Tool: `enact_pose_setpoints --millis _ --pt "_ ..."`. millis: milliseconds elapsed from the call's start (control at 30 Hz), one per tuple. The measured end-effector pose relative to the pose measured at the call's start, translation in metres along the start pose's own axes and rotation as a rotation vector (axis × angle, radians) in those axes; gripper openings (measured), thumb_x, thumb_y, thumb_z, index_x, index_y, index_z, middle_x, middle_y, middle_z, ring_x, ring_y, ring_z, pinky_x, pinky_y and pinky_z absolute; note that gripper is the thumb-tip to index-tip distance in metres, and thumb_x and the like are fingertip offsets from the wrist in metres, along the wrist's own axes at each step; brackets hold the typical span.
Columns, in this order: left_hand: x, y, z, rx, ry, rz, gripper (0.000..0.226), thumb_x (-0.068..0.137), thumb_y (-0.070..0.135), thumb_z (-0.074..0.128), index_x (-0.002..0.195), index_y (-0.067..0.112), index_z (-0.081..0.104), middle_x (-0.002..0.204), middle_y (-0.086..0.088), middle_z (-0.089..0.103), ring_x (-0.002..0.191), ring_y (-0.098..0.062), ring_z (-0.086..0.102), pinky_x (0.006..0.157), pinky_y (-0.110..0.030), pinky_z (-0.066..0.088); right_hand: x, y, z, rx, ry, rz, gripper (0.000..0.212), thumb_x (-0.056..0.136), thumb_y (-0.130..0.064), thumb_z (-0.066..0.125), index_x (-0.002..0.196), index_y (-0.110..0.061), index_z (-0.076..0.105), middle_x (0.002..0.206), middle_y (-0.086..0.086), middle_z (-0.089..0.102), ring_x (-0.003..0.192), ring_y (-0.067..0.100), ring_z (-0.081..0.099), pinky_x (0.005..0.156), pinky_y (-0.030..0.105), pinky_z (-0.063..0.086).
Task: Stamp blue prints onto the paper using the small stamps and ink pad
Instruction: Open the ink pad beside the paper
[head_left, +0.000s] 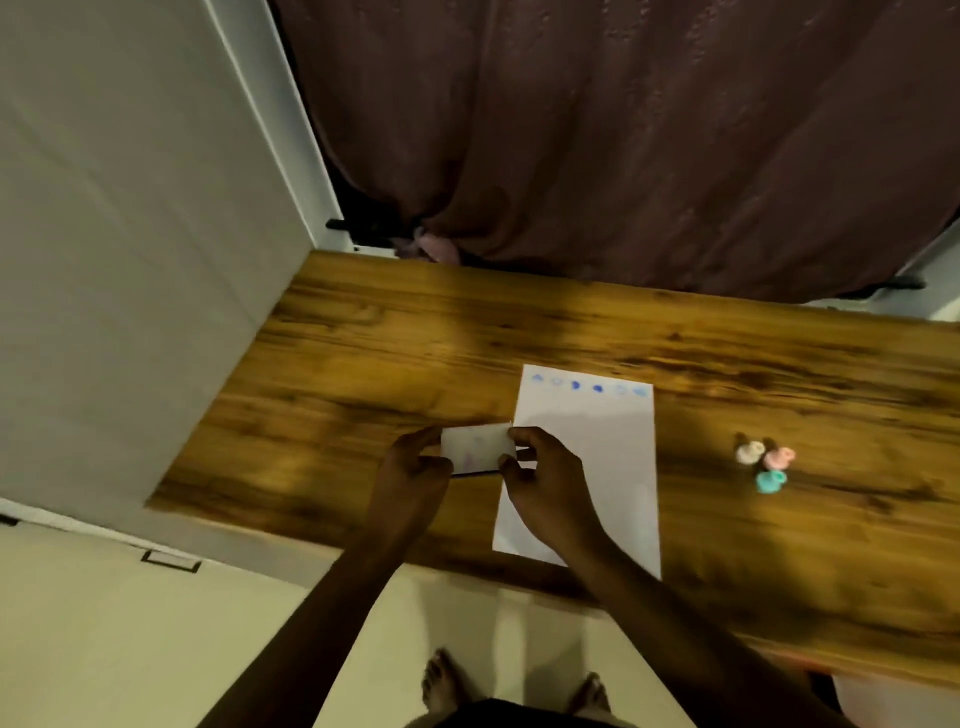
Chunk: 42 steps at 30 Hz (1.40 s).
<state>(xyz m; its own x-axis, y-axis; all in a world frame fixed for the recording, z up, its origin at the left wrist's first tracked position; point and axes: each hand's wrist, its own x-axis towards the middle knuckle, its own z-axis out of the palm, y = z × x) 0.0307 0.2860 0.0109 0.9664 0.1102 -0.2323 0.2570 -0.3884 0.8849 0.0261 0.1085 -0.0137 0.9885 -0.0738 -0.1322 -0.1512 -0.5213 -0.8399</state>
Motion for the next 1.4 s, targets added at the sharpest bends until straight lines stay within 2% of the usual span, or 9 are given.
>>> enact_pose_setpoints --millis 100,200,300,400,467,600,700,933,1400 --pt "0.001 -0.025 -0.02 0.054 0.005 -0.047 0.045 0.09 -0.005 0.059 0.133 0.007 0.066 0.115 -0.002 0.069 0.099 -0.014 0.067 0.074 -0.015 0.059 -0.002 -0.005 0.031 -0.027 -0.059 0.018 0.044 0.093 -0.022 0.069 0.135 -0.024 0.057 0.136 -0.002 0.062 0.123 0.018 0.061 0.105 0.028 0.051" --pt "0.004 -0.041 -0.031 0.149 -0.005 -0.05 0.046 0.091 -0.008 0.058 0.137 -0.001 0.061 0.131 -0.019 0.067 0.118 -0.034 0.065 0.098 -0.041 0.057 -0.005 -0.009 0.052 -0.092 -0.044 0.036 0.044 0.092 -0.028 0.07 0.134 -0.026 0.057 0.139 -0.002 0.06 0.127 0.021 0.058 0.112 0.033 0.04" --pt "0.008 -0.055 -0.035 0.17 -0.043 -0.026 0.041 0.091 -0.008 0.063 0.131 -0.001 0.065 0.124 -0.014 0.071 0.11 -0.028 0.069 0.083 -0.019 0.057 -0.006 -0.009 0.064 -0.158 -0.055 0.045 0.046 0.092 -0.029 0.07 0.135 -0.025 0.055 0.141 -0.001 0.058 0.131 0.023 0.055 0.116 0.035 0.037" --pt "0.009 -0.066 -0.036 0.164 -0.095 0.018 0.04 0.088 -0.002 0.072 0.128 0.006 0.068 0.102 0.017 0.068 0.088 0.001 0.068 0.062 -0.002 0.051 -0.007 -0.006 0.069 -0.145 -0.096 0.076 0.048 0.091 -0.023 0.071 0.137 -0.023 0.054 0.141 0.0 0.058 0.131 0.024 0.056 0.113 0.039 0.043" --pt "0.011 -0.072 -0.036 0.19 -0.117 0.033 0.045 0.086 -0.001 0.075 0.13 0.005 0.066 0.099 0.025 0.063 0.084 0.01 0.064 0.061 0.0 0.05 -0.008 -0.004 0.07 -0.144 -0.103 0.094 0.049 0.091 -0.02 0.071 0.137 -0.022 0.054 0.14 0.001 0.059 0.13 0.024 0.056 0.111 0.039 0.046" --pt "0.013 -0.075 -0.035 0.301 -0.165 0.077 0.048 0.087 0.006 0.077 0.133 0.003 0.062 0.124 -0.01 0.071 0.112 -0.029 0.07 0.088 -0.022 0.057 -0.012 -0.001 0.071 -0.141 -0.096 0.09 0.052 0.089 -0.017 0.072 0.137 -0.021 0.053 0.138 0.001 0.06 0.13 0.024 0.056 0.111 0.035 0.046" --pt "0.016 -0.073 -0.039 0.36 -0.168 0.089 0.054 0.083 0.013 0.082 0.133 0.002 0.063 0.131 -0.02 0.068 0.119 -0.037 0.066 0.099 -0.038 0.054 -0.013 -0.001 0.071 -0.14 -0.087 0.093 0.057 0.087 -0.018 0.075 0.139 -0.023 0.052 0.138 0.0 0.059 0.13 0.024 0.056 0.111 0.036 0.046" --pt "0.027 -0.074 -0.038 0.704 -0.263 0.346 0.061 0.088 0.021 0.075 0.146 0.021 0.055 0.155 -0.007 0.047 0.142 -0.031 0.04 0.113 -0.04 0.043 -0.013 -0.002 0.071 -0.155 -0.058 0.093 0.055 0.086 -0.024 0.076 0.137 -0.023 0.053 0.136 -0.002 0.061 0.128 0.022 0.057 0.112 0.039 0.045" --pt "0.044 -0.081 -0.04 0.824 -0.324 0.449 0.051 0.088 0.027 0.074 0.137 0.019 0.064 0.14 -0.009 0.064 0.129 -0.034 0.054 0.104 -0.04 0.049 -0.016 0.002 0.076 -0.323 0.047 0.02 0.064 0.087 -0.036 0.075 0.143 -0.024 0.048 0.145 -0.001 0.054 0.135 0.024 0.051 0.117 0.034 0.03"
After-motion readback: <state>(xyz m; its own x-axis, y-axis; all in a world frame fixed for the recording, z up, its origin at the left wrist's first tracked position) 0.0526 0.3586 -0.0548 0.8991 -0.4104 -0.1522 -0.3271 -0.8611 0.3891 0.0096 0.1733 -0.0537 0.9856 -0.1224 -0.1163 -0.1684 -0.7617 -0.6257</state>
